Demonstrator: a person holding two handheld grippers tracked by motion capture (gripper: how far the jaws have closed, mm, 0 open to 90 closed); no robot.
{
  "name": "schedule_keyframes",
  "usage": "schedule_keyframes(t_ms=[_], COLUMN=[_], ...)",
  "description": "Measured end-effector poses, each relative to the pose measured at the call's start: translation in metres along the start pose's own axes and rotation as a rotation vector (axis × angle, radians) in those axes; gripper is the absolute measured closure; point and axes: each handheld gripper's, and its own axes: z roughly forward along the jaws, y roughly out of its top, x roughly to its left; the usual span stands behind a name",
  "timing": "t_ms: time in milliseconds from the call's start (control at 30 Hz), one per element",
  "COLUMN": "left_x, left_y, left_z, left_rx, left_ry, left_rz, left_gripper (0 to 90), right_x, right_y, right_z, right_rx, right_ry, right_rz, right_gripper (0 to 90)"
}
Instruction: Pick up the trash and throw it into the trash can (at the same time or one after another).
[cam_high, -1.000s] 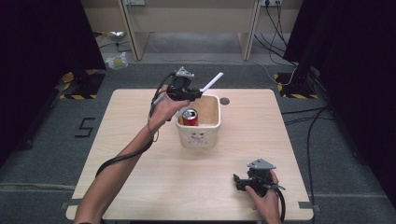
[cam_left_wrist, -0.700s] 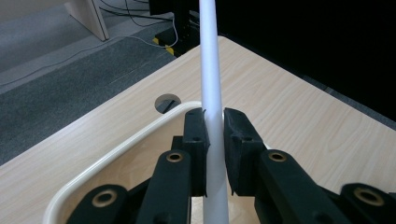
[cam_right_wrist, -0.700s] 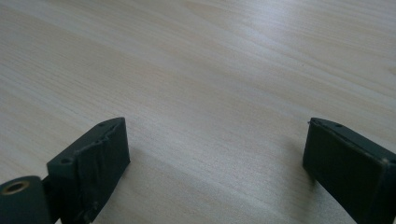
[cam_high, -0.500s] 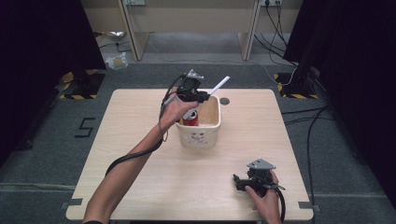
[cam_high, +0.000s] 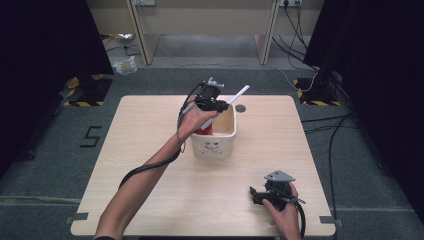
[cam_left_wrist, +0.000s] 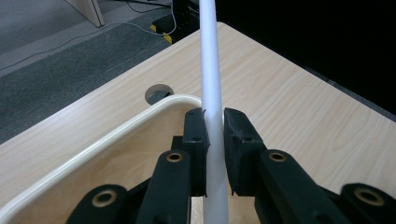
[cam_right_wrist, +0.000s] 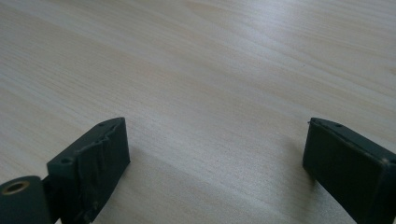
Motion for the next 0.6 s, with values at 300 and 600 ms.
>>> schedule_keyframes(t_ms=[300,600], left_x=[-0.008,-0.005], left_y=[0.001,-0.003], left_z=[0.007,0.015], left_rx=[0.010,0.046], left_ry=[-0.001,0.020], left_rz=[0.004,-0.010], left_gripper=[79.2,79.1], right_x=[0.001,0.001], right_y=[0.000,0.000], right_z=[0.000,0.000], right_rx=[0.000,0.000], right_ry=[0.002,0.005], right_rz=[-0.002,-0.001], right_gripper=[7.4,7.4])
